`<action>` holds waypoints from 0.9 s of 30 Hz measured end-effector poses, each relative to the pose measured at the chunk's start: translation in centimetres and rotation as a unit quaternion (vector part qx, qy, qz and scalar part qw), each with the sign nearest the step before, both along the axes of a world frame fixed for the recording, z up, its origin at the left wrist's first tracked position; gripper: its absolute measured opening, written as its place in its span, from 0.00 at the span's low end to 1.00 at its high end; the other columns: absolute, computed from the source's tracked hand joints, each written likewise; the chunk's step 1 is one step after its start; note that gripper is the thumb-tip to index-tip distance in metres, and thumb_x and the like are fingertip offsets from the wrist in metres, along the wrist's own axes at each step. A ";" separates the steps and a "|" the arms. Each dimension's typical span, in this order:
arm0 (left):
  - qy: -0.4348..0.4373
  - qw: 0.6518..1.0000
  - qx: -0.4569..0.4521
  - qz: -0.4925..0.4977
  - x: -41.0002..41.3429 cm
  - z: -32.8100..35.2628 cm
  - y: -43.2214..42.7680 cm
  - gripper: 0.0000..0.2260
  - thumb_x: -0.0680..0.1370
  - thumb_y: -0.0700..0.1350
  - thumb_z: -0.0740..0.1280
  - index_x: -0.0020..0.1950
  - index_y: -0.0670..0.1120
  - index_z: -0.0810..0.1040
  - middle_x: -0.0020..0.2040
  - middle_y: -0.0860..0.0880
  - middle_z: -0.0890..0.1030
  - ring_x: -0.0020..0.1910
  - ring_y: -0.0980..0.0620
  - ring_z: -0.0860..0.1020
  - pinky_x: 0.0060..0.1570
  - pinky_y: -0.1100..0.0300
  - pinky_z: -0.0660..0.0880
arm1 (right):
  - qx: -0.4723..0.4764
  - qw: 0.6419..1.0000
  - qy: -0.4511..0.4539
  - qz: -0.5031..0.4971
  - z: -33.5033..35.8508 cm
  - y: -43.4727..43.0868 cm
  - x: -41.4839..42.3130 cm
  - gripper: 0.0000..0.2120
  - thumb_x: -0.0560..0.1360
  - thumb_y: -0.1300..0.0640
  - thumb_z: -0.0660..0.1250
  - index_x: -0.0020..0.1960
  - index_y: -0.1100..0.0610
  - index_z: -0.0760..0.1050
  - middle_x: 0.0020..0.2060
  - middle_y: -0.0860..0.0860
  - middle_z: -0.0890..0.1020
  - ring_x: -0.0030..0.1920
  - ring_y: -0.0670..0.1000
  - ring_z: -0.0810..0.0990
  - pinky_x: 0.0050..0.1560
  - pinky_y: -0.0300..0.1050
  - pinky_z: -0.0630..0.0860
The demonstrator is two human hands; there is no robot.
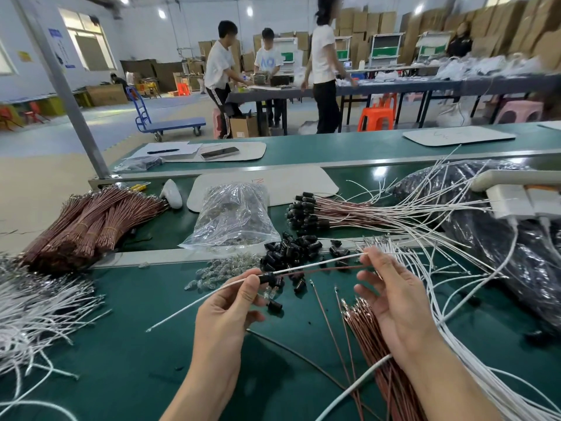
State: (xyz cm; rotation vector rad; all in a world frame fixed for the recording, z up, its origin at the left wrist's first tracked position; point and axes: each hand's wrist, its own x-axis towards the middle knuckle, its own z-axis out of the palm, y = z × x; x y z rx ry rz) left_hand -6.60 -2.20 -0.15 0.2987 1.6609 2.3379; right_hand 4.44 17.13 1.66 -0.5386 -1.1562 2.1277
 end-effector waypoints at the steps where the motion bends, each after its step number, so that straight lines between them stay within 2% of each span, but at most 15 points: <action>1: -0.009 1.000 0.006 0.001 -0.1 0.0 -0.1 0.14 0.68 0.52 0.74 0.50 0.48 0.88 0.46 0.43 0.86 0.35 0.56 0.79 0.33 0.63 0.78 | -0.001 1.000 0.004 -0.009 0.1 0.2 0.1 0.06 0.72 0.52 0.72 0.42 0.53 0.86 0.41 0.49 0.85 0.36 0.44 0.82 0.33 0.38 0.81; 7: -0.037 0.999 0.014 0.003 -0.7 0.2 -0.2 0.11 0.71 0.48 0.72 0.49 0.44 0.88 0.43 0.44 0.85 0.34 0.57 0.79 0.31 0.65 0.78 | -0.015 0.998 0.019 -0.053 0.6 1.4 0.8 0.07 0.71 0.51 0.72 0.46 0.52 0.83 0.41 0.47 0.84 0.35 0.43 0.81 0.33 0.37 0.80; 16: -0.076 0.996 0.049 0.001 -1.3 0.5 -1.2 0.12 0.73 0.48 0.72 0.51 0.43 0.87 0.48 0.45 0.86 0.35 0.58 0.80 0.31 0.65 0.78 | -0.033 0.992 0.039 -0.113 0.7 3.0 1.8 0.07 0.74 0.49 0.72 0.48 0.51 0.82 0.41 0.45 0.84 0.36 0.41 0.81 0.36 0.35 0.80; 21: -0.088 0.995 0.054 0.002 -1.6 0.5 -1.4 0.13 0.74 0.48 0.72 0.53 0.43 0.87 0.50 0.45 0.86 0.35 0.57 0.80 0.31 0.64 0.79 | -0.042 0.989 0.041 -0.136 0.6 3.5 2.1 0.08 0.72 0.48 0.73 0.49 0.50 0.82 0.41 0.44 0.84 0.36 0.41 0.81 0.37 0.36 0.80; 27: -0.103 0.993 0.061 0.004 -1.8 0.7 -1.6 0.09 0.73 0.47 0.73 0.48 0.44 0.88 0.46 0.47 0.86 0.33 0.58 0.80 0.30 0.64 0.79 | -0.071 0.985 0.049 -0.148 0.4 4.0 2.4 0.07 0.74 0.48 0.73 0.49 0.50 0.82 0.42 0.44 0.84 0.37 0.41 0.80 0.36 0.35 0.80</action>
